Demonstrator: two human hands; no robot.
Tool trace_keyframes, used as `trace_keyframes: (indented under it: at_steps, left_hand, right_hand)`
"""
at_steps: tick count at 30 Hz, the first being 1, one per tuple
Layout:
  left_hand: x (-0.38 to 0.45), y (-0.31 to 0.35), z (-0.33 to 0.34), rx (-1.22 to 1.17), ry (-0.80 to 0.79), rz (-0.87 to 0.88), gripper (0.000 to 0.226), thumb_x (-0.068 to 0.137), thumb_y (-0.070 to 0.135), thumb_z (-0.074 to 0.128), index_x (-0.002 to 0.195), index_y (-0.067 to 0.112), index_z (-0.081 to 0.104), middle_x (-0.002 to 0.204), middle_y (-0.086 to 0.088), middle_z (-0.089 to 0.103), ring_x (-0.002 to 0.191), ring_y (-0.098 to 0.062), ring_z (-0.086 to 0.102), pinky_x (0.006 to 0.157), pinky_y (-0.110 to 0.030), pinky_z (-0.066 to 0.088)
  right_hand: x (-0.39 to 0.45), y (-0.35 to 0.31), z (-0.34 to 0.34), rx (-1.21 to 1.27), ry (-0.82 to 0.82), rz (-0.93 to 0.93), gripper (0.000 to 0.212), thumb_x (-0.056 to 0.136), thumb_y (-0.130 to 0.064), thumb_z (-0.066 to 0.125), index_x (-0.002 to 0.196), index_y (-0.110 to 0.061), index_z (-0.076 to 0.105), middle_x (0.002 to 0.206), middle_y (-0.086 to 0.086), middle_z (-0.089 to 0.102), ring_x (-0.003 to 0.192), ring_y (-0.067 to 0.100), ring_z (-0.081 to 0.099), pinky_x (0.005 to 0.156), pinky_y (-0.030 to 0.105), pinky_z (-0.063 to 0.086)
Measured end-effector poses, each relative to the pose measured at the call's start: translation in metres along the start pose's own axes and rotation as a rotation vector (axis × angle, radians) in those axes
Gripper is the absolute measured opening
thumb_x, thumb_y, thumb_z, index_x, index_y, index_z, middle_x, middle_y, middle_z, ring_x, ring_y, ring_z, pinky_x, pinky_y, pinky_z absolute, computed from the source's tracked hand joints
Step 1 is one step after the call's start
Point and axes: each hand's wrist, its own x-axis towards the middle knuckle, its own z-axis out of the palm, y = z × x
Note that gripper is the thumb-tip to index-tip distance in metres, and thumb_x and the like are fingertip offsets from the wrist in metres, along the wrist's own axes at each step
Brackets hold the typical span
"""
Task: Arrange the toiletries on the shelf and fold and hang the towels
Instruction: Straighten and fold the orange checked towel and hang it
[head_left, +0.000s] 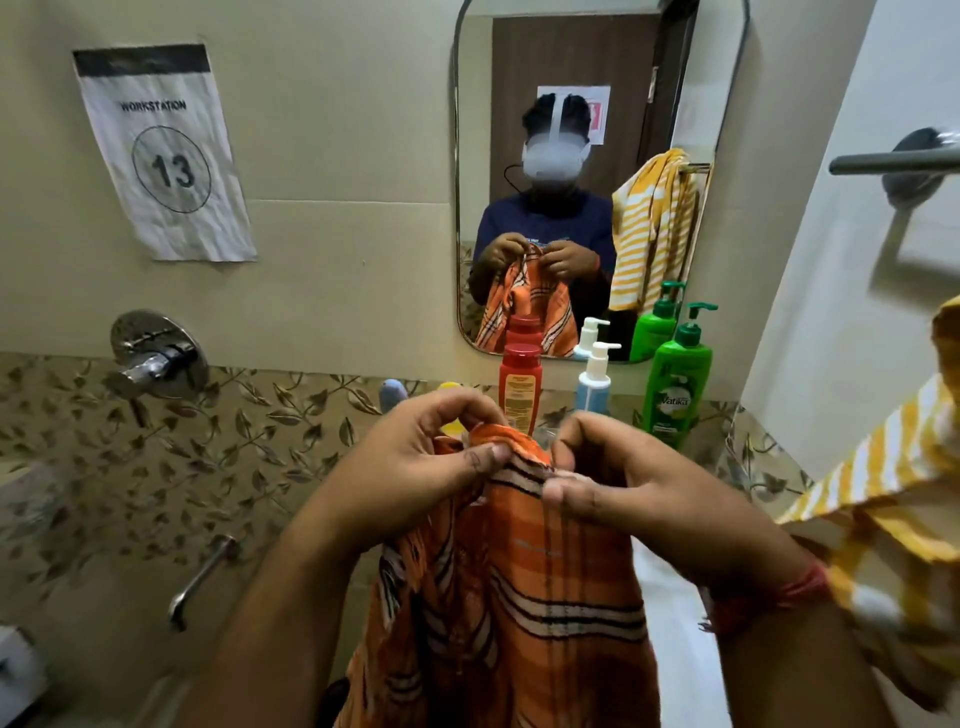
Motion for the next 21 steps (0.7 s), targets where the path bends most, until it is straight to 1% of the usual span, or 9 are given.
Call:
trace_keyframes:
  at_steps: [2,5,8,11,13,15,17,19,21]
  left_hand:
    - [0.002,0.0,0.004,-0.019,-0.035,0.005,0.012,0.09,0.018,0.071,0.093,0.029,0.069,0.101,0.004,0.067,0.09,-0.02,0.072,0.074,-0.032,0.06]
    - [0.002,0.0,0.003,-0.001,-0.002,0.021,0.012,0.09,0.015,0.071,0.091,0.028,0.07,0.097,0.004,0.067,0.088,-0.018,0.071,0.07,-0.028,0.058]
    - [0.002,-0.004,-0.003,-0.089,0.156,-0.016,0.018,0.09,0.009,0.07,0.084,0.025,0.071,0.09,0.003,0.07,0.082,-0.019,0.072,0.066,-0.029,0.059]
    - [0.005,-0.012,-0.011,-0.097,0.373,-0.011,0.022,0.09,0.008,0.07,0.081,0.027,0.072,0.09,-0.004,0.072,0.081,-0.018,0.07,0.068,-0.032,0.06]
    - [0.007,-0.016,-0.012,-0.083,0.469,-0.014,0.019,0.09,0.01,0.071,0.083,0.027,0.071,0.091,-0.004,0.072,0.08,-0.018,0.07,0.067,-0.033,0.06]
    - [0.008,-0.018,-0.011,-0.116,0.51,-0.041,0.017,0.091,0.01,0.07,0.085,0.026,0.071,0.092,-0.003,0.072,0.08,-0.019,0.071,0.065,-0.033,0.06]
    - [0.01,-0.02,-0.01,-0.108,0.531,-0.064,0.015,0.091,0.01,0.07,0.086,0.025,0.071,0.091,-0.002,0.072,0.079,-0.019,0.072,0.063,-0.032,0.06]
    - [0.011,-0.021,-0.009,-0.093,0.571,-0.066,0.017,0.091,0.009,0.07,0.085,0.025,0.072,0.089,0.001,0.072,0.078,-0.018,0.071,0.062,-0.031,0.06]
    - [0.013,-0.022,-0.008,-0.085,0.597,-0.071,0.018,0.091,0.01,0.07,0.084,0.026,0.071,0.089,0.001,0.072,0.078,-0.019,0.072,0.063,-0.032,0.06]
  right_hand:
    - [0.006,-0.002,0.006,0.139,0.042,-0.02,0.022,0.084,-0.021,0.075,0.091,-0.015,0.056,0.085,0.003,0.062,0.078,0.015,0.061,0.07,0.031,0.051]
    - [0.009,0.0,0.006,0.102,0.111,-0.059,0.025,0.083,-0.017,0.076,0.101,-0.013,0.059,0.084,0.002,0.064,0.077,0.016,0.062,0.067,0.029,0.053]
    - [0.002,0.001,-0.001,0.172,0.172,-0.042,0.02,0.083,-0.015,0.073,0.1,-0.01,0.064,0.081,0.0,0.068,0.076,0.016,0.066,0.064,0.027,0.055]
    - [-0.003,0.002,-0.01,0.219,0.288,-0.007,0.016,0.082,-0.024,0.066,0.091,-0.011,0.067,0.078,0.003,0.067,0.071,0.015,0.065,0.057,0.023,0.053]
    - [-0.005,0.001,-0.017,0.106,0.323,0.034,0.022,0.084,-0.032,0.062,0.088,-0.012,0.068,0.076,0.001,0.067,0.071,0.015,0.064,0.058,0.023,0.052]
    - [-0.008,-0.003,-0.022,-0.058,0.264,0.127,0.022,0.088,-0.035,0.062,0.087,-0.015,0.071,0.076,-0.003,0.069,0.072,0.012,0.066,0.06,0.022,0.052]
    - [-0.009,-0.003,-0.025,-0.303,0.198,0.258,0.02,0.09,-0.036,0.066,0.086,-0.017,0.07,0.077,-0.005,0.069,0.073,0.009,0.067,0.061,0.025,0.052]
    - [-0.007,-0.003,-0.024,-0.636,0.195,0.338,0.013,0.09,-0.031,0.066,0.089,-0.018,0.066,0.085,-0.003,0.068,0.078,0.012,0.066,0.066,0.034,0.056]
    - [-0.003,-0.004,-0.02,-0.839,0.24,0.309,0.005,0.088,-0.023,0.063,0.089,-0.019,0.06,0.087,-0.001,0.063,0.08,0.013,0.06,0.065,0.032,0.051]
